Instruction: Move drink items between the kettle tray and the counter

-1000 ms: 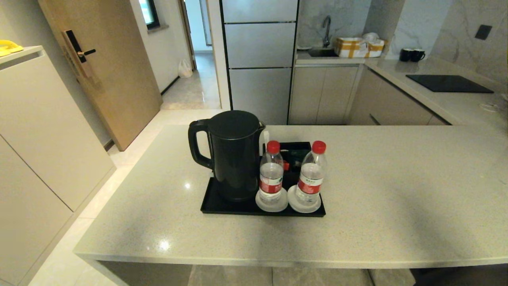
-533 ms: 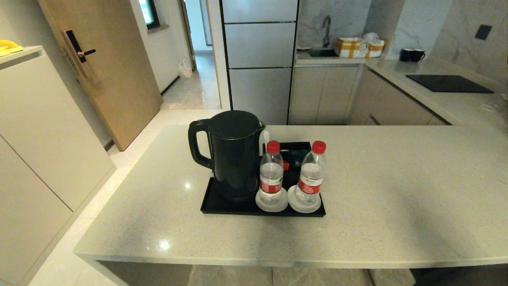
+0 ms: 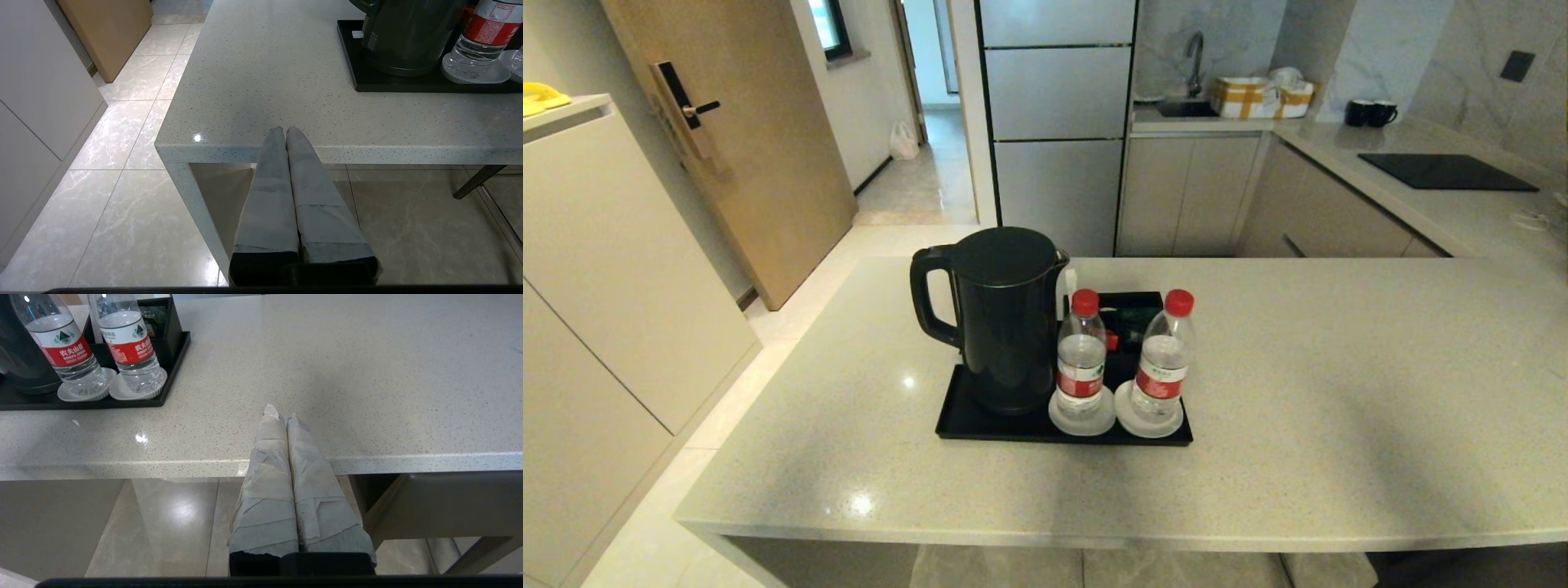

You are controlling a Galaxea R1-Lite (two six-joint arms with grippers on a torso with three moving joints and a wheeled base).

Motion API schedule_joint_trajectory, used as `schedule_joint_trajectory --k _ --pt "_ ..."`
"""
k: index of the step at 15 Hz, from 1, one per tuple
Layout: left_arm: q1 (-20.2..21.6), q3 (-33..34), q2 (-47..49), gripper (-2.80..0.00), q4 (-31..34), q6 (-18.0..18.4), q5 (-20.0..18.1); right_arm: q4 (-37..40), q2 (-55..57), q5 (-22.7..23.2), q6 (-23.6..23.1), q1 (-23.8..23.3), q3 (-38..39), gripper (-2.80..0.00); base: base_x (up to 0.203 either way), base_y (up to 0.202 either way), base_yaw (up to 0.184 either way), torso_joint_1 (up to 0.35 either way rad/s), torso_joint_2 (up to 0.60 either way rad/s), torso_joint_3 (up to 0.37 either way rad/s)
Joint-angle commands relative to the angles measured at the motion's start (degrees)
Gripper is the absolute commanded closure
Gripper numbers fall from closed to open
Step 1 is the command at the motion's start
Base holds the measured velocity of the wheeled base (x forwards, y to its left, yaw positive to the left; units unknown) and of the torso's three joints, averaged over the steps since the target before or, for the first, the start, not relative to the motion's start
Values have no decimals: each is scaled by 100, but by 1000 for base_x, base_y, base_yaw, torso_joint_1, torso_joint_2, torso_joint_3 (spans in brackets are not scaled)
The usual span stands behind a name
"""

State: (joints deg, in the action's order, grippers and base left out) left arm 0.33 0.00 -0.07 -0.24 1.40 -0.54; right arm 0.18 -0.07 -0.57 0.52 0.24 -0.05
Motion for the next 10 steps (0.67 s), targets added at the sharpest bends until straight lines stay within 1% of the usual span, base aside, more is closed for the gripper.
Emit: schedule_joint_trajectory --k 1,10 --pt "2 0 7 0 -2 0 1 0 -1 4 0 2 5 0 0 0 0 0 0 0" --pt "2 0 7 0 -2 0 1 0 -1 4 0 2 5 0 0 0 0 0 0 0"
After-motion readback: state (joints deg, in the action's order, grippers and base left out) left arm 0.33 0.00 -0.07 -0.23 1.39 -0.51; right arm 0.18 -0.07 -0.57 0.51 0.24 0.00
